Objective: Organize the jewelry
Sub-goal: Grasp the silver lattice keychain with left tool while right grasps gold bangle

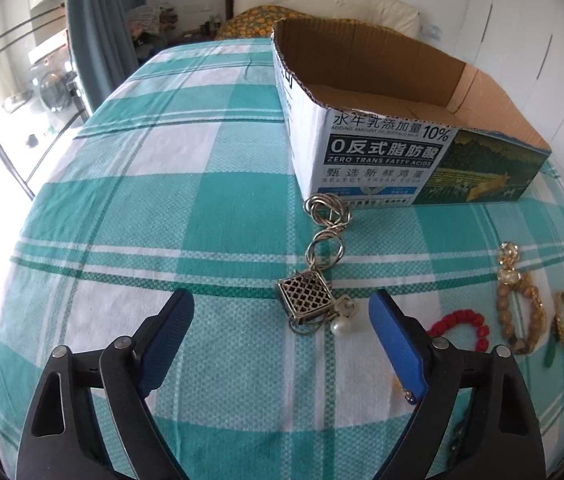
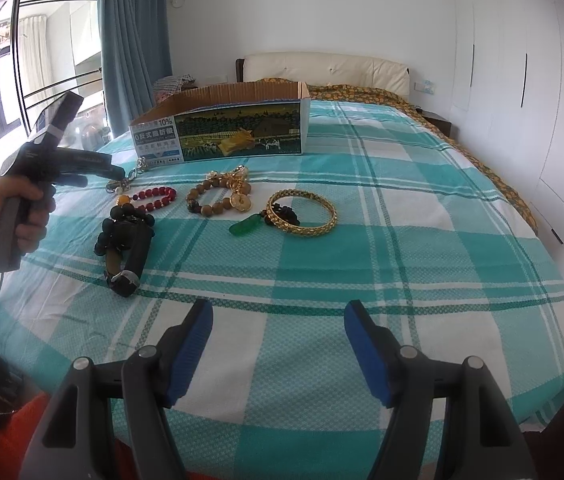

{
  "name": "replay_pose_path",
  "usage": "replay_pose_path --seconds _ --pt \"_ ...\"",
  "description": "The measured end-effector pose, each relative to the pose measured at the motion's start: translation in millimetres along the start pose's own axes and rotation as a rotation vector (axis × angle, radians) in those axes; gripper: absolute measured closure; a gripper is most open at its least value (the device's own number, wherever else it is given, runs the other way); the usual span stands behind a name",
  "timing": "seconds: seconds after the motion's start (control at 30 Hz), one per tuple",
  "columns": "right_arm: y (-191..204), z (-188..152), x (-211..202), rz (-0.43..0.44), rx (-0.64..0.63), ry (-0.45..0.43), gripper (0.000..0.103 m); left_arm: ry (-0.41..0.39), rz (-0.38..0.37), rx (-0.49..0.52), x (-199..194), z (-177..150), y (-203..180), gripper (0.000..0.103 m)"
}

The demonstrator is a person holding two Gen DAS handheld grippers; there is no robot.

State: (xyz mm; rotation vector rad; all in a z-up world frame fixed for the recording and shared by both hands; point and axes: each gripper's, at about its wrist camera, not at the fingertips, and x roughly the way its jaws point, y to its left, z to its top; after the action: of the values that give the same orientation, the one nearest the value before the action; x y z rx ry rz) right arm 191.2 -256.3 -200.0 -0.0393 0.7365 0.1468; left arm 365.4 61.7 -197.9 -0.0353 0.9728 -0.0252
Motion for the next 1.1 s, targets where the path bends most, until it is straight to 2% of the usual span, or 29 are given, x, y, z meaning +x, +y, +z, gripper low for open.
replay_pose_path --seconds 0.07,0.1,0.13,0.2,0.23,0.27,0.47,0.6,0.67,0.73,0.83,0.97,1.1 --pt "-0.6 -0.2 0.1 0.002 0.001 -0.001 0.033 0.02 0.009 0.0 7.9 -1.2 0.2 0.023" --pt "-0.9 -0.3 0.6 0.004 0.003 0.0 0.033 0.01 0.013 0.004 8.5 -2.1 -0.1 0.023" --pt "-1.8 -0.1 1.4 0.007 0.006 0.002 0.033 -0.005 0.015 0.012 7.7 -3.1 -1.3 0.029" --pt "-5.0 0.4 2.5 0.012 0.018 0.008 0.033 -0.024 -0.01 0.03 5.0 -4.6 -3.8 0.045" --pt "-8.3 1.7 3.1 0.016 0.029 0.01 0.033 -0.032 -0.017 0.041 2.9 -5.4 -5.5 0.061" --pt "-12.4 3.1 3.5 0.022 0.044 0.014 0.033 -0.037 -0.026 0.053 1.7 -5.9 -6.9 0.069" --pt "-44.1 24.9 8.3 0.077 0.142 0.043 0.033 -0.045 -0.013 0.088 -6.7 -11.7 -3.1 0.069" --pt "-47.8 53.7 27.6 0.219 0.129 0.103 0.036 -0.041 -0.021 0.065 -18.9 -22.8 10.2 0.069" --pt "-42.3 69.6 43.8 0.275 0.105 0.131 0.062 -0.034 -0.029 0.05 -24.7 -29.3 15.5 0.069" --pt "-34.5 85.2 63.2 0.298 0.068 0.163 0.068 -0.029 -0.038 0.041 -29.6 -34.9 18.5 0.069" --pt "-23.4 104.3 94.8 0.281 0.03 0.218 0.069 -0.027 -0.045 0.042 -35.4 -39.8 18.0 0.069" --pt "-18.0 113.3 140.9 0.199 0.054 0.387 0.069 -0.023 -0.052 0.054 -35.5 -40.7 16.5 0.069" --pt "-21.6 123.0 154.1 0.166 0.114 0.423 0.076 -0.012 -0.054 0.065 -33.6 -43.7 15.8 0.069"
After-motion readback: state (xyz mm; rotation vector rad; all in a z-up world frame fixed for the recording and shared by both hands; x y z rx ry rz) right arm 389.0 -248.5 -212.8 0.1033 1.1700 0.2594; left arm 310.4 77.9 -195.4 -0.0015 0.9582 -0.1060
